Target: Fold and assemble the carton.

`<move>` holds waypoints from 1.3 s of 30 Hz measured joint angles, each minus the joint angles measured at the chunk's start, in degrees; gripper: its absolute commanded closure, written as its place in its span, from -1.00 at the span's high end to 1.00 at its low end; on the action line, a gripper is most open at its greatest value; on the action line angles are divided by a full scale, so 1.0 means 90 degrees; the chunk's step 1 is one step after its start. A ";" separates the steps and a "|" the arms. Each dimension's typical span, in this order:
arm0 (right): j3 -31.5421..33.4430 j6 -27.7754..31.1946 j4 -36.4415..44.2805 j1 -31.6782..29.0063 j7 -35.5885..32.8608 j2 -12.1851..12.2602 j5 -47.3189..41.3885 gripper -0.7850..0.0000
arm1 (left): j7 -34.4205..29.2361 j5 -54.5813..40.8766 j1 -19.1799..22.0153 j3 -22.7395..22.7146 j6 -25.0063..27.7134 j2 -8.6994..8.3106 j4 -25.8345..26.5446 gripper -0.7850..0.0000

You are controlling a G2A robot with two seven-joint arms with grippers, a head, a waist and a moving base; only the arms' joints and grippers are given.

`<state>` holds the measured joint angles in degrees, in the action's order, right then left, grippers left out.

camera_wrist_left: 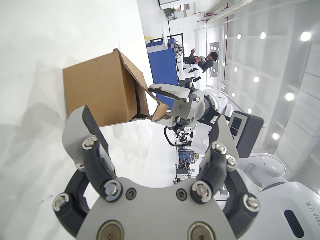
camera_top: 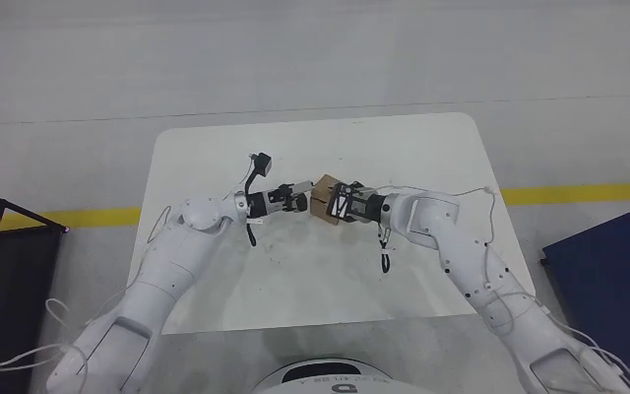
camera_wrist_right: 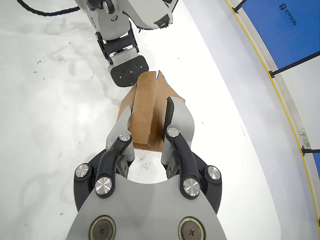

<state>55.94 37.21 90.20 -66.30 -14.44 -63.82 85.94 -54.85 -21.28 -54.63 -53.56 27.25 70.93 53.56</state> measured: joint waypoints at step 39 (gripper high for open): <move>-0.0040 -0.0037 -0.0086 0.0059 0.0025 -0.0065 -0.0016 -0.23 | -0.0620 -0.1705 0.0106 -0.0431 0.0608 0.0167 0.0074 1.00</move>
<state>55.59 36.88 89.42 -65.77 -14.22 -64.40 85.80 -60.43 -36.63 -53.67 -57.44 32.73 72.43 54.23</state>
